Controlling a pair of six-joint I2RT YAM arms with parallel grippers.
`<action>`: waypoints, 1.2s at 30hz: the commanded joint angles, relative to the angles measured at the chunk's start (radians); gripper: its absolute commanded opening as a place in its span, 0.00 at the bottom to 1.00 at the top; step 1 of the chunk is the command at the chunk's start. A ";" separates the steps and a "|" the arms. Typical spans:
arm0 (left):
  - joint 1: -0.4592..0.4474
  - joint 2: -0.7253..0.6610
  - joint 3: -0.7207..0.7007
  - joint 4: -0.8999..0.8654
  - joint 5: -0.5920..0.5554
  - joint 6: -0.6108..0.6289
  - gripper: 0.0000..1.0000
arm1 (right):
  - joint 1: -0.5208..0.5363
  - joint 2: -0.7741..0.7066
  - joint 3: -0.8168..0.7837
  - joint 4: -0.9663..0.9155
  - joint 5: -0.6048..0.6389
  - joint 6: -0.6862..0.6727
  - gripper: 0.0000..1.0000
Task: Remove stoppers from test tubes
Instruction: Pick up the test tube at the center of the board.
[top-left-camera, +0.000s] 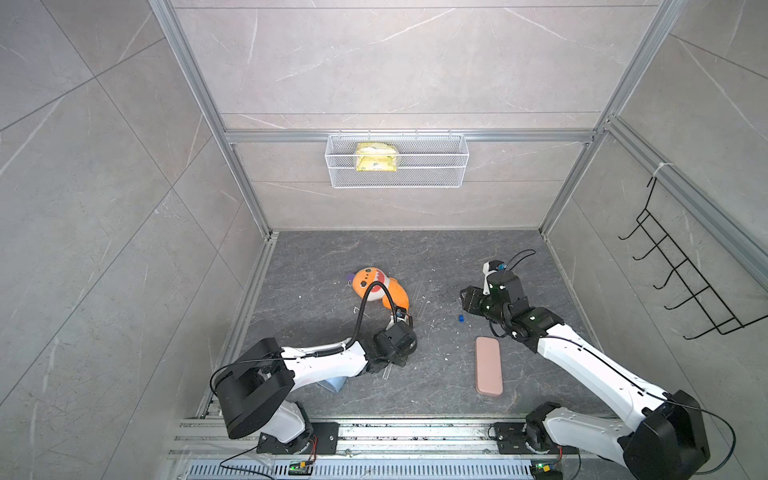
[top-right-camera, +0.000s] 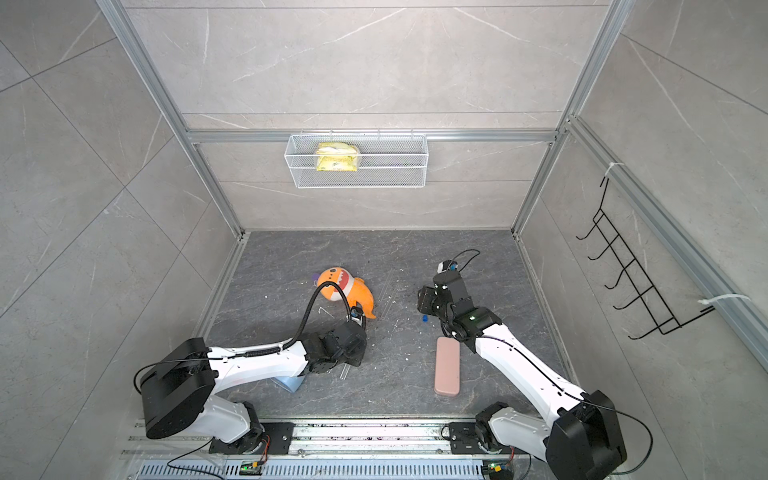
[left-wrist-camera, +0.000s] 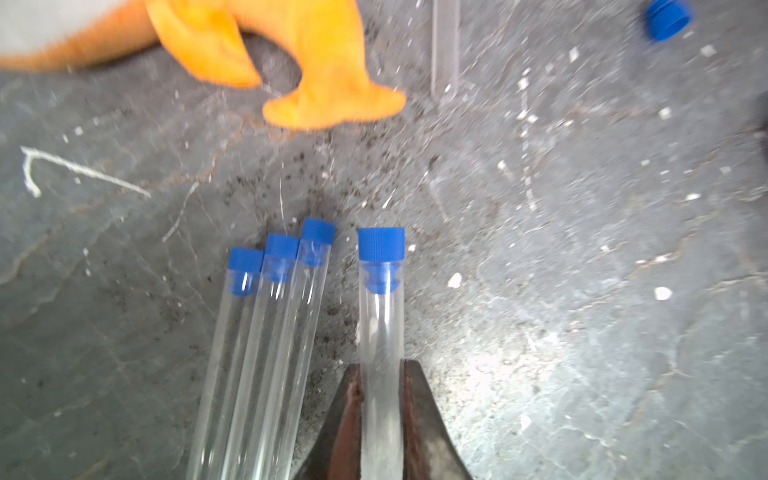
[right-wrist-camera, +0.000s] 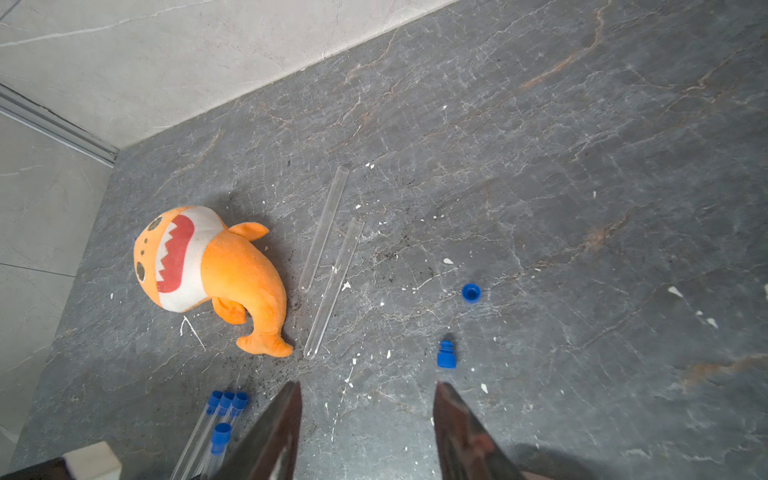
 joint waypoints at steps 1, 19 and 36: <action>0.014 -0.038 0.052 0.045 -0.010 0.094 0.13 | 0.006 -0.031 0.036 -0.025 -0.014 -0.016 0.54; 0.128 0.044 0.190 0.360 0.285 0.360 0.13 | -0.004 -0.036 0.066 0.106 -0.288 0.067 0.56; 0.126 0.072 0.175 0.482 0.446 0.395 0.12 | -0.072 0.109 0.012 0.323 -0.546 0.198 0.59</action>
